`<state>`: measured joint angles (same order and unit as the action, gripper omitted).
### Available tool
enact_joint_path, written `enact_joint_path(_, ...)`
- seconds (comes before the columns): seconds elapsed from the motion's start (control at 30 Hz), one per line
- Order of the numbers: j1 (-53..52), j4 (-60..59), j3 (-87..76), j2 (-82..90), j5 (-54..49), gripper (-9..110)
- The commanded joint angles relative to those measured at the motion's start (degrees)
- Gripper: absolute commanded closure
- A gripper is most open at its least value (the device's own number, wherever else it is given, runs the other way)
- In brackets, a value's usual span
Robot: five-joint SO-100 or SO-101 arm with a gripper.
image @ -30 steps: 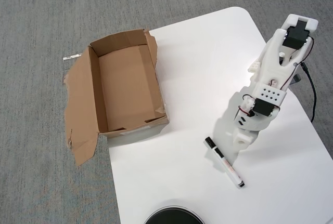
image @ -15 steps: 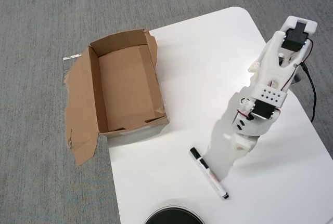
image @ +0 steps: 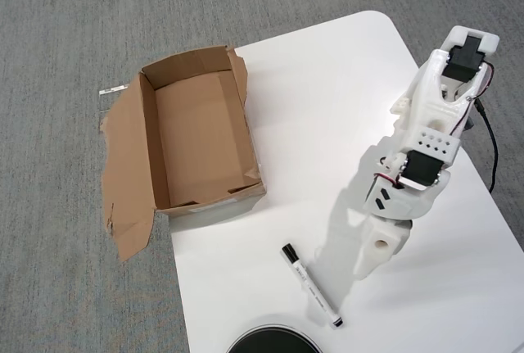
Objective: Grasp a pen and put it in the box.
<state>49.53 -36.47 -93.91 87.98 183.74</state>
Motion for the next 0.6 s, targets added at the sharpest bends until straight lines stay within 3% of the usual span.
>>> enact_joint_path(0.0,-1.2,0.4,4.4,0.8,23.2,77)
enact_joint_path(0.57,-1.3,-0.3,4.8,0.5,23.3,77)
